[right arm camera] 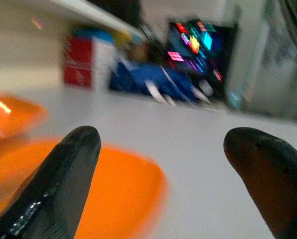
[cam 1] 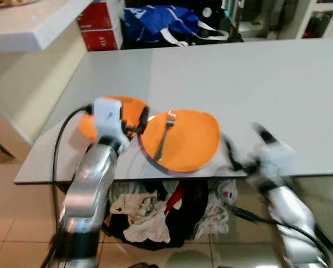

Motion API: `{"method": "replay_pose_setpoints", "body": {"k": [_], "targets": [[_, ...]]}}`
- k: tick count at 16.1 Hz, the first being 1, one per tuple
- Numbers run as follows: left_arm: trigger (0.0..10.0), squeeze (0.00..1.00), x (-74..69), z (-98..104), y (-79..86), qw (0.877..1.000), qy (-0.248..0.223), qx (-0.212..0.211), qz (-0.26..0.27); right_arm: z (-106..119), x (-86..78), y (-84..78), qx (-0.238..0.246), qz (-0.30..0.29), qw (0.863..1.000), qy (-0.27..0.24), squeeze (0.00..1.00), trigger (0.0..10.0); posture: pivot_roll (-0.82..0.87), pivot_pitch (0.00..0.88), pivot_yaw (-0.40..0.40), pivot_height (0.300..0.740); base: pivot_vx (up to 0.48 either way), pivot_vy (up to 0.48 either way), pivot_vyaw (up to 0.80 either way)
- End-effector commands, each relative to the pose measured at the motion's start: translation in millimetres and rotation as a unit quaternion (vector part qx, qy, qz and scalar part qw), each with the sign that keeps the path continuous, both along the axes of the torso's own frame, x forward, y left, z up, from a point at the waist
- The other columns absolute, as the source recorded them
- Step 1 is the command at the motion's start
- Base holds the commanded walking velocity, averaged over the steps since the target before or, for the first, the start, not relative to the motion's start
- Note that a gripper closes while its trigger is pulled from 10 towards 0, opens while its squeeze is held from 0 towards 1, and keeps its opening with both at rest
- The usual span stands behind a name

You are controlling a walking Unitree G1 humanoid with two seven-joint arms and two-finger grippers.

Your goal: Setting the table

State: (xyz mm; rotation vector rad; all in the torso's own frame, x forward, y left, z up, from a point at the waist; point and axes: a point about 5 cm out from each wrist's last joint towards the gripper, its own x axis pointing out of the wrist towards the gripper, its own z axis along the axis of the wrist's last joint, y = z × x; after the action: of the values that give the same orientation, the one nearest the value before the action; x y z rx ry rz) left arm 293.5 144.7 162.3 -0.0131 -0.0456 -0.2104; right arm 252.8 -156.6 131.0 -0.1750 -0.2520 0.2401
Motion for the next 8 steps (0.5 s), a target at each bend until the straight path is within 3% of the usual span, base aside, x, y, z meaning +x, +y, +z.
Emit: {"method": "replay_pose_setpoints", "body": {"k": [1,2,3,4,6,8], "targets": [[10.0,0.00,-4.8,1.3,11.0,1.000,0.001,0.013,0.022,-10.9,-2.7,-5.6,-0.009,-0.018,0.999,0.029,0.04,10.0,-0.11,0.000,0.085,0.740,0.000,0.000,0.00],[10.0,0.00,-12.2,-4.5,10.0,0.999,0.009,0.028,0.011,-11.9,-1.6,-4.7,-0.009,-0.018,0.999,0.029,0.04,10.0,-0.10,0.000,0.078,0.740,0.000,0.000,0.00],[10.0,0.00,-28.7,-25.1,7.7,0.996,0.016,0.087,-0.013,-14.5,0.6,-2.9,-0.010,-0.018,0.999,0.027,0.04,10.0,-0.09,0.000,0.071,0.740,0.000,0.000,0.00],[10.0,0.00,-31.9,-30.0,7.0,0.995,0.013,0.102,-0.018,-15.3,1.5,-2.8,-0.009,-0.018,0.999,0.027,0.04,10.0,-0.09,0.000,0.071,0.740,0.000,0.000,0.00],[10.0,0.00,-39.5,-58.8,17.9,0.994,0.054,0.096,0.015,-16.1,6.2,0.3,-0.003,-0.031,0.999,0.036,0.04,10.0,-0.09,0.000,0.072,0.740,0.000,0.000,0.00],[10.0,0.00,-38.8,-60.2,21.0,0.995,0.050,0.071,0.046,-16.6,8.1,0.0,0.004,-0.040,0.999,0.034,0.04,10.0,-0.09,0.000,0.073,0.740,0.000,0.000,0.00]]}}
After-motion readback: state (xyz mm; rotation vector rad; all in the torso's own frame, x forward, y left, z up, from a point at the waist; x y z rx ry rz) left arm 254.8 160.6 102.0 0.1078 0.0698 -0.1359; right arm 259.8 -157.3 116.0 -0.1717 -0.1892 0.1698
